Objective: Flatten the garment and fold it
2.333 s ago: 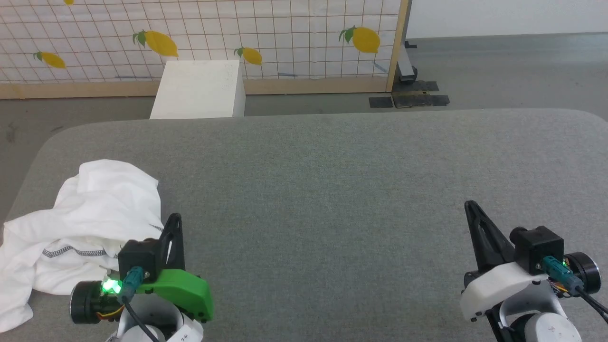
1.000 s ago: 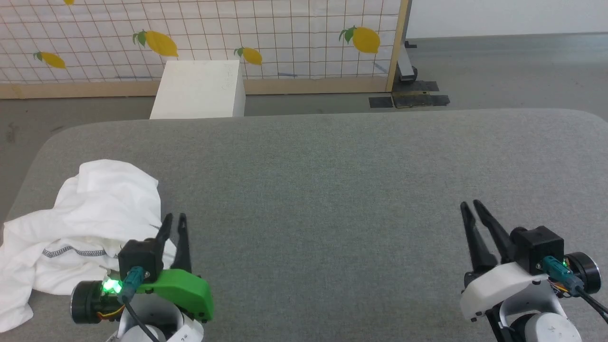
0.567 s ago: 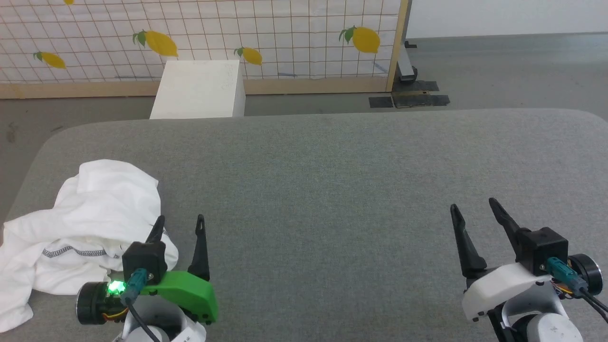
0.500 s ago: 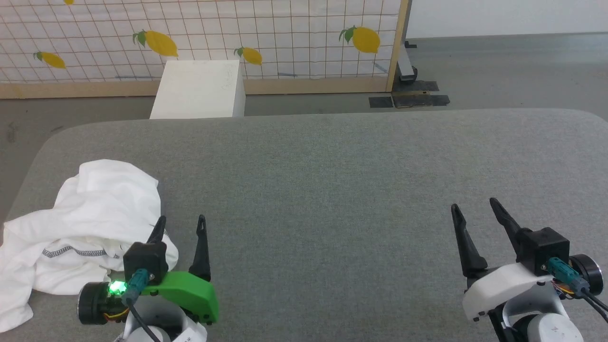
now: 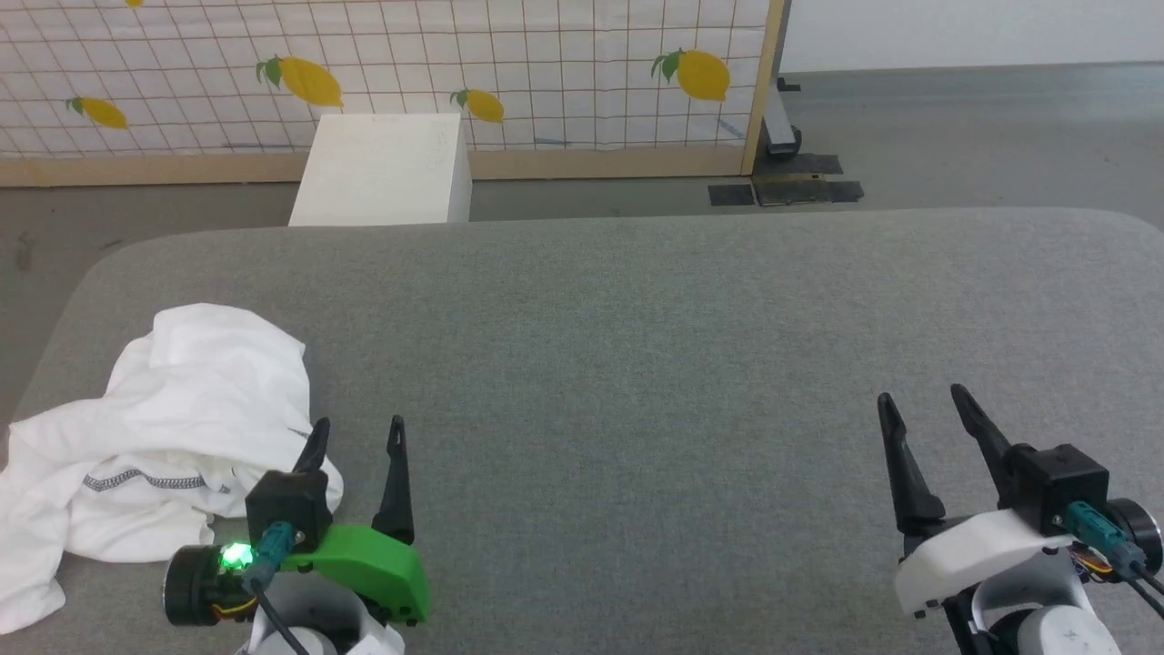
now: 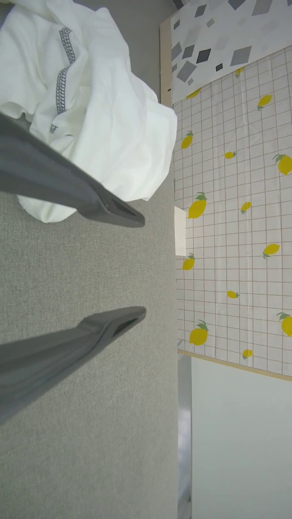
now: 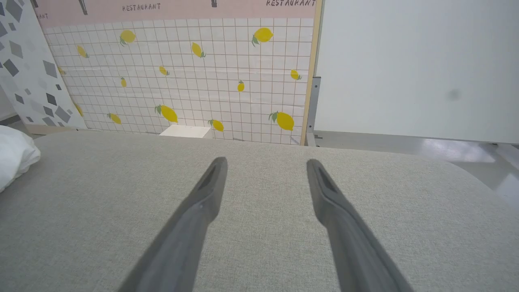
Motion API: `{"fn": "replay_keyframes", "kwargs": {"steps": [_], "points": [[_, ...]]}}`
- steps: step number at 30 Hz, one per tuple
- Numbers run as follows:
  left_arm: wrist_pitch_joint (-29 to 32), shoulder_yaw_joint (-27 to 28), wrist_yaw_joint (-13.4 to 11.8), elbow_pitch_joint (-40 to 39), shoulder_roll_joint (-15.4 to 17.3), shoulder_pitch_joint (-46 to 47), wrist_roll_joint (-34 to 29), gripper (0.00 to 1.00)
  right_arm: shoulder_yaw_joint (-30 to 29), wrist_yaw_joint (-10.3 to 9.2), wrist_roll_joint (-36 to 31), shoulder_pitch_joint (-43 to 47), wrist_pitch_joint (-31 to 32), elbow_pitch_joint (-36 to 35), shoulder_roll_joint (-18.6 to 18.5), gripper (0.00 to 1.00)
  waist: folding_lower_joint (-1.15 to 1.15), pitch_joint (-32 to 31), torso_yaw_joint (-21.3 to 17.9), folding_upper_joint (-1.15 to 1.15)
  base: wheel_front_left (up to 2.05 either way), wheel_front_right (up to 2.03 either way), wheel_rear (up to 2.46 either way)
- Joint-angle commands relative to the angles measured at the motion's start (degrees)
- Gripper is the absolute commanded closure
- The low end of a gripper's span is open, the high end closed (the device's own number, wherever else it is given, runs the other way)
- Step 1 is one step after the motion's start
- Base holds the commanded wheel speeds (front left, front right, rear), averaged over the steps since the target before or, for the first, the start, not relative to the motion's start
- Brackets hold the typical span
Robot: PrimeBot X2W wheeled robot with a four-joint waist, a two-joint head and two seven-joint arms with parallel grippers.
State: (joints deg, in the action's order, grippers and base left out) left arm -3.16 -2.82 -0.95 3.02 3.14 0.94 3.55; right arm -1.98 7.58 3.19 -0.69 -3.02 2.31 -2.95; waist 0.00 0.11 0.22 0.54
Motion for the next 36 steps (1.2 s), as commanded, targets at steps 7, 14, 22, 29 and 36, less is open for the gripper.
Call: {"fn": "replay_keyframes", "kwargs": {"steps": [7,14,22,29,36], "points": [[-1.2,-0.4,-0.8,0.6,0.1,1.0,1.6,0.0,-0.3,-0.03,1.0,1.2,-1.3,0.8,0.0,0.0,0.0,0.2,0.7,-0.15,0.0,0.0,0.0],[-2.2,-0.6,-1.3,1.2,0.2,1.1,2.4,0.0,-0.6,-0.03,1.5,1.2,-2.3,1.5,0.0,0.0,0.0,0.4,2.6,-0.18,0.0,0.0,0.0],[-3.1,-0.8,-1.7,1.7,0.4,1.1,3.1,0.0,-0.8,-0.04,2.1,1.4,-3.2,2.3,0.0,0.0,0.0,0.7,5.3,-0.21,0.0,0.0,0.0],[-4.0,-0.9,-2.2,1.9,0.5,1.0,3.9,0.0,-0.9,-0.04,2.7,1.7,-4.1,2.7,0.0,0.0,0.0,0.8,8.1,-0.24,0.0,0.0,0.0],[-4.8,-0.9,-2.7,2.4,0.5,0.9,4.7,0.0,-1.0,-0.05,2.5,1.8,-4.9,2.9,0.0,0.0,0.0,0.9,10.9,-0.27,0.0,0.0,0.0]]}}
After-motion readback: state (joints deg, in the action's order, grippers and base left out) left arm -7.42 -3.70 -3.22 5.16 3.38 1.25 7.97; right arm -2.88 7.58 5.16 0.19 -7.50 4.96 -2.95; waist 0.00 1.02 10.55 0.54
